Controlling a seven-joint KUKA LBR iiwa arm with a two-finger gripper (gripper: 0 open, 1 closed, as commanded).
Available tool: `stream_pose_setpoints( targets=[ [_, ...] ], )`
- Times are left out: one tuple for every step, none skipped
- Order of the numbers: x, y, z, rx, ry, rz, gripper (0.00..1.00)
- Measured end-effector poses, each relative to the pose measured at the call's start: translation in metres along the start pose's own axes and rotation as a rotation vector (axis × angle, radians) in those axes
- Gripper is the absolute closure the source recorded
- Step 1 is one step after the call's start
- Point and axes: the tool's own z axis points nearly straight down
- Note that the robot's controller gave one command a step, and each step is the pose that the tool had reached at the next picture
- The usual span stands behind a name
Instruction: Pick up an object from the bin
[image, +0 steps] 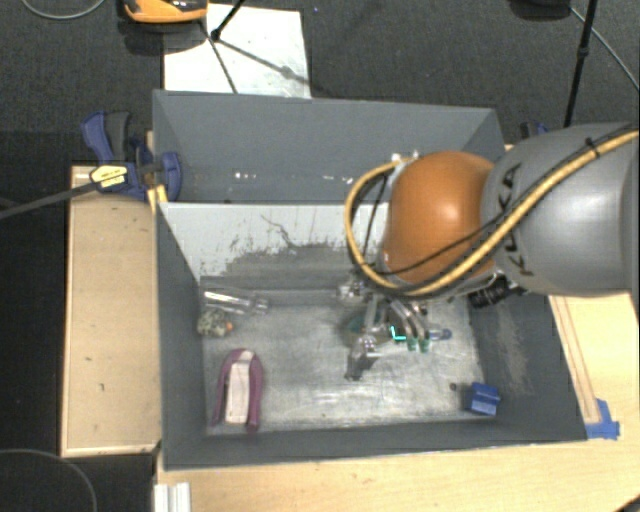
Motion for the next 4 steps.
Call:
stream_pose_setpoints(
  targets=[
    [-0.047,-0.048,0.092,0.000,-0.012,-0.061,0.00],
    [-0.048,-0.045,0.087,-0.002,-0.017,-0.061,1.00],
    [-0.025,-0.021,-0.111,0.000,-0.017,-0.163,1.00],
    [-0.024,-0.021,-0.106,0.000,-0.009,-0.160,0.00]
  ],
)
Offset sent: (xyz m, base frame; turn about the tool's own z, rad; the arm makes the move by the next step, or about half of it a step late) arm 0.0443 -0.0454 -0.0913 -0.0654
